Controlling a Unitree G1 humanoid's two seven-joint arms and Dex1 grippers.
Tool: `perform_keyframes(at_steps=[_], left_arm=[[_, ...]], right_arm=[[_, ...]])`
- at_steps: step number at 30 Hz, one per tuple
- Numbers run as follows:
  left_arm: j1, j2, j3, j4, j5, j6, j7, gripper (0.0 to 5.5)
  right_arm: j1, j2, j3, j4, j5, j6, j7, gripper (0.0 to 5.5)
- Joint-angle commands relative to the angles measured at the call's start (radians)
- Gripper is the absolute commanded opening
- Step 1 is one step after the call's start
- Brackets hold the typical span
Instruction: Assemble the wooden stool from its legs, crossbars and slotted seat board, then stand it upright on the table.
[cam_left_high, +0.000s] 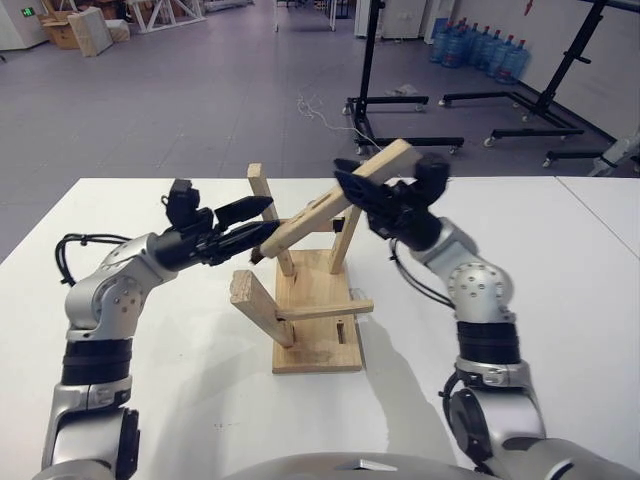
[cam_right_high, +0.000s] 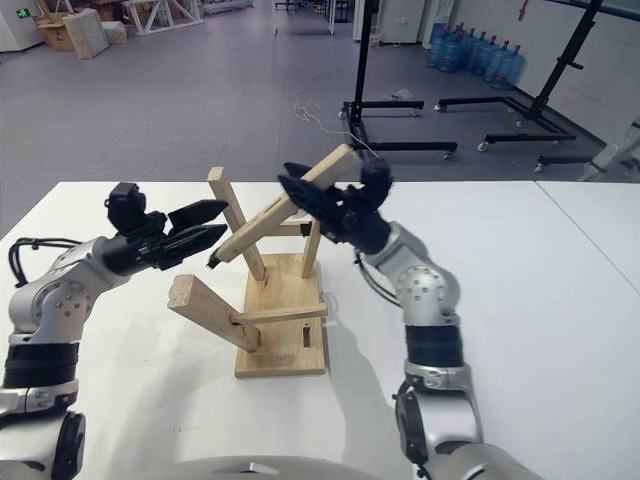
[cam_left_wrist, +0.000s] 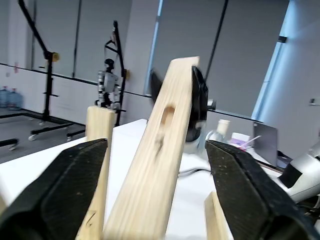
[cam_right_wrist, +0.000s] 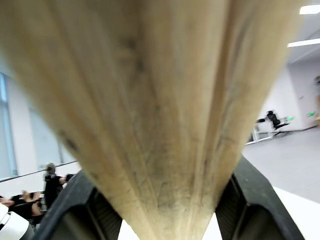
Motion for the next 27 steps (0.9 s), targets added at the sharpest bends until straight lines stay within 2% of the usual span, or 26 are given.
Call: perform_keyframes(at_steps=[1, 3, 5, 10, 18, 27], left_arm=[[0.157, 0.007, 0.165, -0.143, -0.07, -0.026, 0.082, 3.7], [0.206, -0.018, 0.241, -0.181, -0.088, -0.056, 0.163, 3.7], [0.236, -0.033, 0.303, -0.202, -0.105, -0.082, 0.227, 3.7], [0.233, -0.061, 0.392, -0.152, -0.1, -0.148, 0.374, 3.7], [0.224, -0.029, 0.336, -0.072, -0.067, -0.168, 0.369, 3.7], [0.243, -0.021, 0.297, -0.082, -0.076, -0.165, 0.323, 3.7]], right_arm=[[0.075, -0.291, -0.069, -0.082, -0.014, 0.082, 0.132, 2.07], [0.128, -0.402, -0.057, -0.055, -0.054, 0.078, 0.242, 2.06], [0.161, -0.451, -0.03, -0.05, -0.074, 0.073, 0.305, 2.06], [0.224, -0.44, 0.047, -0.099, -0.093, 0.048, 0.364, 2.06], [0.294, -0.369, 0.126, -0.121, -0.137, -0.01, 0.348, 2.06], [0.243, -0.386, 0.127, -0.042, -0.193, -0.082, 0.351, 2.06]])
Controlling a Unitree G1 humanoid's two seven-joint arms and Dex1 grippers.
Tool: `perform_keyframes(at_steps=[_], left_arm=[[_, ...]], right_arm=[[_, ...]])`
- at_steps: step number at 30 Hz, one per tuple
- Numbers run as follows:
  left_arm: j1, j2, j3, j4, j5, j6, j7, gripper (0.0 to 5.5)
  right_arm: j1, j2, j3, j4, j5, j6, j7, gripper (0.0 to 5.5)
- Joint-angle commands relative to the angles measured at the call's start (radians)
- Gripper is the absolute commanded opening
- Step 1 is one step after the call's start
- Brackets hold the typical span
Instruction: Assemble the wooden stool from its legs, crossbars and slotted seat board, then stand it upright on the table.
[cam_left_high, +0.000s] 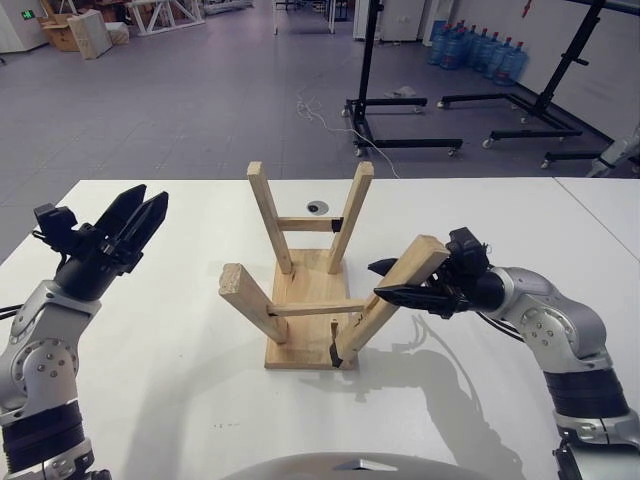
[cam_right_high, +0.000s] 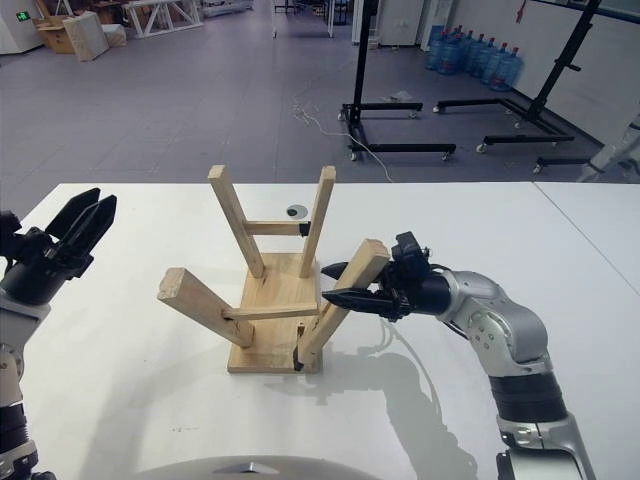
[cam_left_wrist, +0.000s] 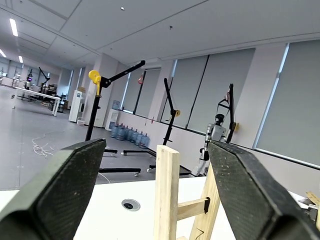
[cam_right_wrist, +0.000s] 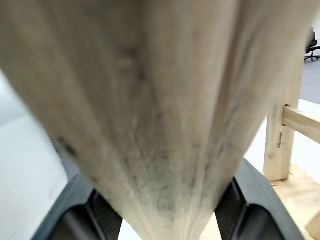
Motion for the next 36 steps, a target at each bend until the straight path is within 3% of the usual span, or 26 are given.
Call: perform_keyframes(at_steps=[1, 8, 12, 26, 36], left_arm=[[0.011, 0.012, -0.017, -0.014, 0.001, 0.003, -0.014, 3.7], [0.023, 0.001, -0.078, -0.075, 0.003, 0.014, -0.019, 3.7], [0.029, -0.007, -0.108, -0.099, 0.009, 0.008, -0.006, 3.7], [0.062, -0.022, -0.128, -0.122, 0.024, -0.023, 0.025, 3.7], [0.085, -0.036, -0.212, -0.169, 0.039, 0.001, 0.036, 3.7]], right_arm=[[-0.047, -0.025, -0.001, 0.046, -0.058, -0.034, 0.004, 2.05], [-0.109, -0.035, 0.025, 0.113, -0.107, -0.062, 0.038, 2.05], [-0.123, -0.038, 0.093, 0.109, -0.235, -0.196, 0.051, 2.05], [-0.057, -0.027, 0.131, 0.02, -0.221, -0.217, 0.04, 2.05], [-0.066, 0.014, 0.108, 0.016, -0.185, -0.231, 0.02, 2.05]])
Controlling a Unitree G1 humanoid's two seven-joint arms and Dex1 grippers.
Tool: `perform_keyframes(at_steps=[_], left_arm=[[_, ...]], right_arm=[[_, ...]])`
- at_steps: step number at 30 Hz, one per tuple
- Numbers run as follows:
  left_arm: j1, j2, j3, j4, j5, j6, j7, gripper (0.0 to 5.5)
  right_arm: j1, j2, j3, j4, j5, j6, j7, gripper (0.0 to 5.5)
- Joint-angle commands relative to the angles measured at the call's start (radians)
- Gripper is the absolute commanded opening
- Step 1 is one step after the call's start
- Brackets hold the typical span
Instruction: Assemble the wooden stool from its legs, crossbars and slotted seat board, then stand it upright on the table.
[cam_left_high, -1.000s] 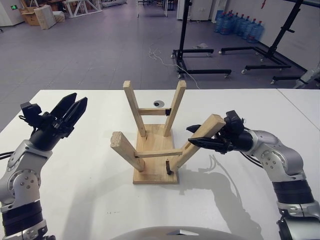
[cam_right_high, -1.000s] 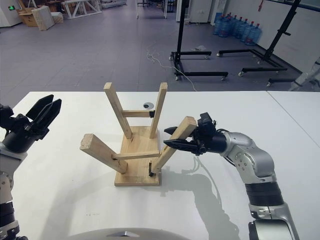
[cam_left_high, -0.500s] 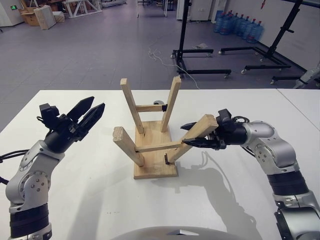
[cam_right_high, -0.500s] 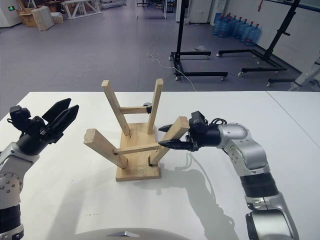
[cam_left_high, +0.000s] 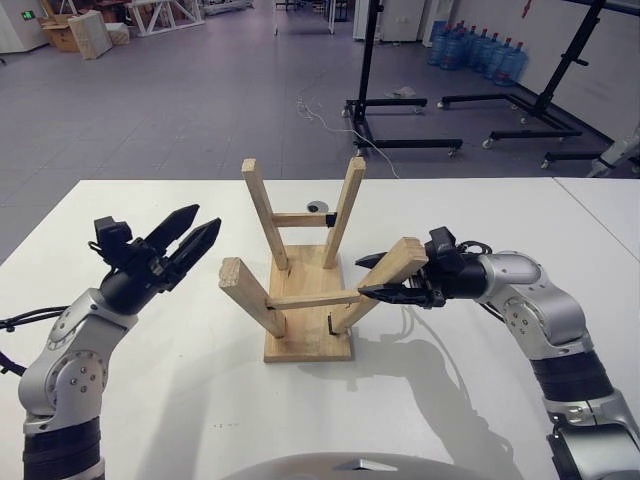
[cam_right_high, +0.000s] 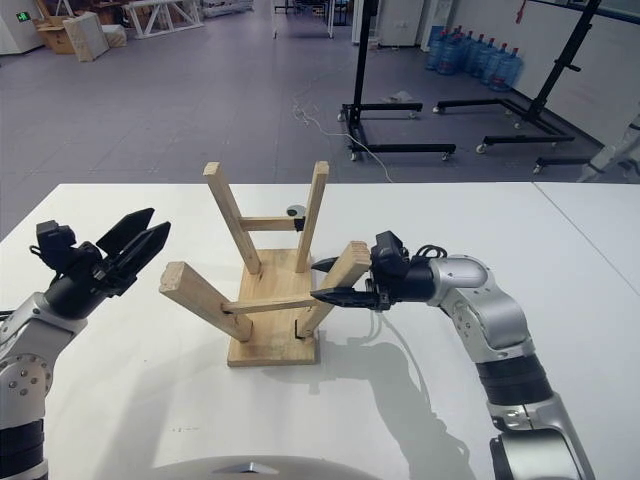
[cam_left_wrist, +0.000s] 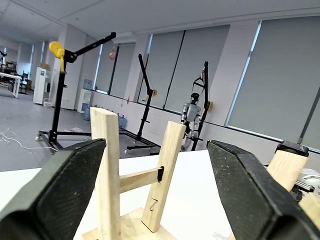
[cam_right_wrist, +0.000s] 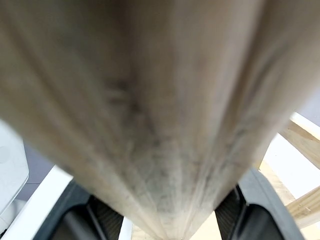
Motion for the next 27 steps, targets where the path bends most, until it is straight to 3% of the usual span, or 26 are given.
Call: perform_keyframes(at_steps=[1, 18, 27], left_arm=[[0.003, -0.014, -0.037, -0.026, 0.02, 0.004, 0.019, 3.7], [0.009, -0.028, -0.09, -0.066, 0.046, -0.002, 0.062, 3.7], [0.078, 0.026, 0.143, -0.157, -0.182, 0.025, 0.088, 3.7]], right_arm=[[0.014, 0.016, -0.004, -0.016, -0.001, -0.027, 0.001, 2.05], [0.033, 0.056, 0.011, -0.046, -0.018, -0.077, -0.016, 2.05], [0.097, 0.05, 0.003, -0.105, -0.01, -0.064, -0.045, 2.05]])
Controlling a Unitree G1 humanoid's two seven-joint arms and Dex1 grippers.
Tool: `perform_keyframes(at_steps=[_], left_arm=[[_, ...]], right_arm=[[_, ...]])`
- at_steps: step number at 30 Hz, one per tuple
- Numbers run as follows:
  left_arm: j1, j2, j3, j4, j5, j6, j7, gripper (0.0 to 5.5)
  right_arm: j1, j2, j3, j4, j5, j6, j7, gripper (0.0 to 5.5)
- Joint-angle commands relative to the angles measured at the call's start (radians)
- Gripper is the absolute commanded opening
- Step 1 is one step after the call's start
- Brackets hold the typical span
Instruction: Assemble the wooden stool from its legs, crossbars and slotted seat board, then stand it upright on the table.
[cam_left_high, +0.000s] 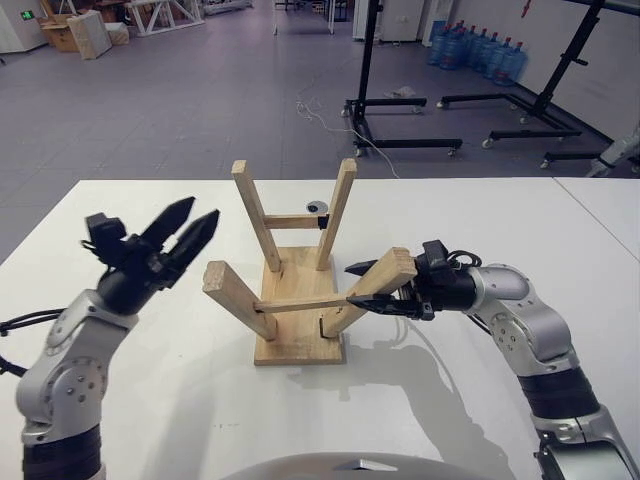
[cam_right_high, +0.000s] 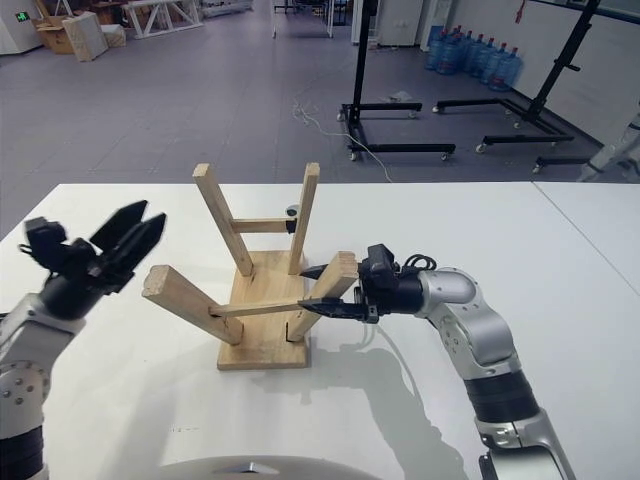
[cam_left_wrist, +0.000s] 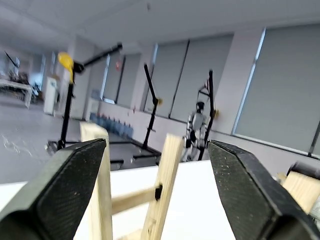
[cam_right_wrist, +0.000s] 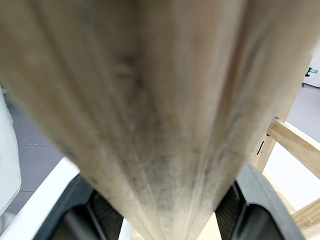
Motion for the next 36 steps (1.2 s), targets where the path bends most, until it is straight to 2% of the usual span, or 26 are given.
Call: perform_keyframes(at_steps=[1, 4, 14, 36], left_arm=[[0.064, 0.025, 0.071, -0.05, -0.121, 0.033, -0.016, 3.7], [0.115, 0.022, 0.055, -0.104, -0.19, 0.054, -0.037, 3.7], [0.117, -0.001, -0.15, -0.1, -0.003, 0.029, -0.016, 3.7], [0.075, 0.073, -0.269, -0.088, 0.057, 0.032, 0.004, 3.7]], right_arm=[[0.009, -0.017, -0.009, -0.023, 0.013, 0.012, 0.0, 2.05], [-0.004, -0.025, -0.01, -0.015, 0.015, 0.02, 0.01, 2.05], [-0.032, -0.019, -0.004, -0.002, 0.009, -0.004, 0.035, 2.05], [0.004, 0.027, 0.018, -0.017, -0.006, -0.071, 0.005, 2.05]])
